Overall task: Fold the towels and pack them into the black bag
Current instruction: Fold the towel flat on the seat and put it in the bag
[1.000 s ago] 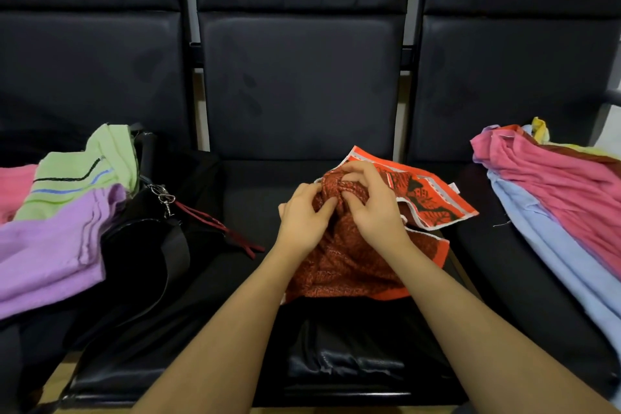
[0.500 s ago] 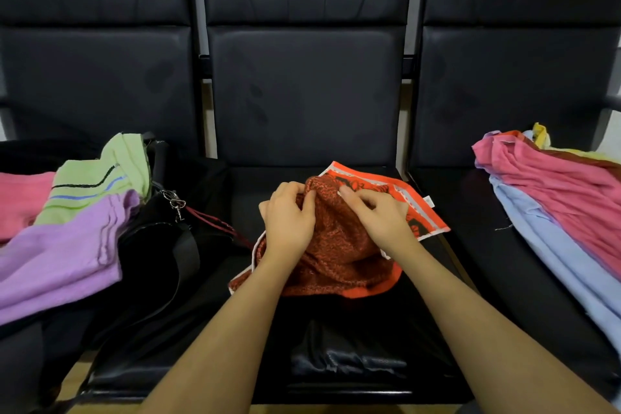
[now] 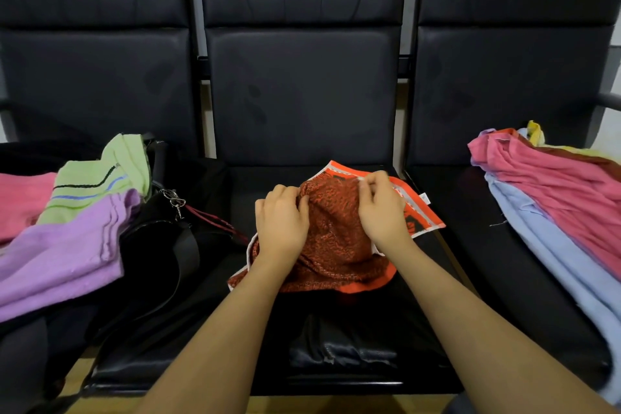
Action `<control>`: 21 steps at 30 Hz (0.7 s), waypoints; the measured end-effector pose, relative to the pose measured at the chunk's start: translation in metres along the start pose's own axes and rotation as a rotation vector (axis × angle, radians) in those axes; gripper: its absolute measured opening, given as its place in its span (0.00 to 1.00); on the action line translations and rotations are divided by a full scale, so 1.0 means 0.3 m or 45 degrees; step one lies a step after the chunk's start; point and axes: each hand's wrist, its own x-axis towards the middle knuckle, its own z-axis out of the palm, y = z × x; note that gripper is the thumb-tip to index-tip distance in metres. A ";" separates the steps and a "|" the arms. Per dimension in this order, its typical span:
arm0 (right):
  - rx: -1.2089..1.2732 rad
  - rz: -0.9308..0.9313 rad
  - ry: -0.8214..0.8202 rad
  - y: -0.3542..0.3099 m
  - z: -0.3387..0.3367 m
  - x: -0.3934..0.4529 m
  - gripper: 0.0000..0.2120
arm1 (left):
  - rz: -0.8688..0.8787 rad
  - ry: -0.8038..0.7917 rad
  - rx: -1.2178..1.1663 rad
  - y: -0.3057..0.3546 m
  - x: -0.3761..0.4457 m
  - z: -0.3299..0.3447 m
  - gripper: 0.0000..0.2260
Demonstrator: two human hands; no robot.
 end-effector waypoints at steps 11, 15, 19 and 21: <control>0.388 -0.027 0.118 -0.046 -0.065 -0.008 0.03 | -0.189 0.166 -0.356 -0.003 0.030 -0.108 0.13; 0.144 -0.191 0.188 -0.058 -0.077 -0.002 0.03 | -0.136 0.200 -0.285 -0.002 0.062 -0.167 0.12; 0.163 -0.247 0.319 -0.096 -0.112 0.002 0.04 | -0.110 0.214 -0.280 0.025 0.117 -0.233 0.14; 0.176 -0.258 0.381 -0.140 -0.140 0.015 0.05 | -0.171 0.197 -0.410 0.057 0.156 -0.279 0.15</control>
